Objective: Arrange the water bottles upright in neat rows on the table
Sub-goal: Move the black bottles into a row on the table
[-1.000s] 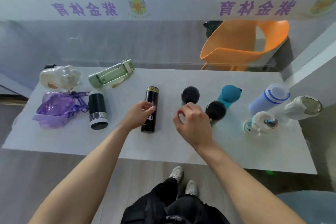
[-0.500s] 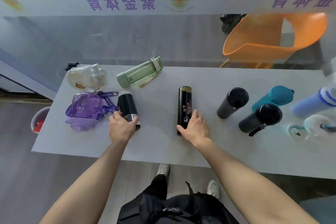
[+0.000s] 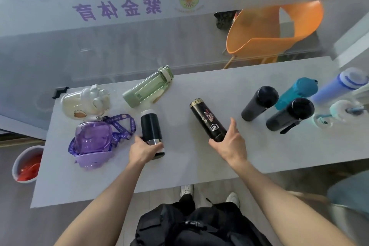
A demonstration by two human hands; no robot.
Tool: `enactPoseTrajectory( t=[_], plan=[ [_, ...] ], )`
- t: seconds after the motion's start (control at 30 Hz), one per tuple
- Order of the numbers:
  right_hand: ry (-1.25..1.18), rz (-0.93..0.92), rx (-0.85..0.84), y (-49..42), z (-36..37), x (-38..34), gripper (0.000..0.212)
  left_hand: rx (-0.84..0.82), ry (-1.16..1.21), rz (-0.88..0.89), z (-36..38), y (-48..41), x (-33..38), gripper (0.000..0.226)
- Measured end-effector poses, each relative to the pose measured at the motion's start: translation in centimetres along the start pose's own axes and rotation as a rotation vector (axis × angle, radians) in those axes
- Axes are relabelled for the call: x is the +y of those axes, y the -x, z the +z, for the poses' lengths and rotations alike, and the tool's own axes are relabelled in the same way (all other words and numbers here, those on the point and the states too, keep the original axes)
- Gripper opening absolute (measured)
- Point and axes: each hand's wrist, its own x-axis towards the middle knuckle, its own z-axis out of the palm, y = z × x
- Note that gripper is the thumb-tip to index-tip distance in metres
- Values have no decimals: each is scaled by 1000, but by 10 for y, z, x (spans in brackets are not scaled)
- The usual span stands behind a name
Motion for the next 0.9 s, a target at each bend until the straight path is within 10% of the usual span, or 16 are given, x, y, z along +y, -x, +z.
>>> enactPoseTrajectory(
  t=[0.33,0.9],
  plan=[
    [-248,-324,267,-8,-85,-18,69,20,58,144,0,21,25,86],
    [-262,-324,182,1,-95,38,76,199,-149,808,45,79,159,74]
  ],
)
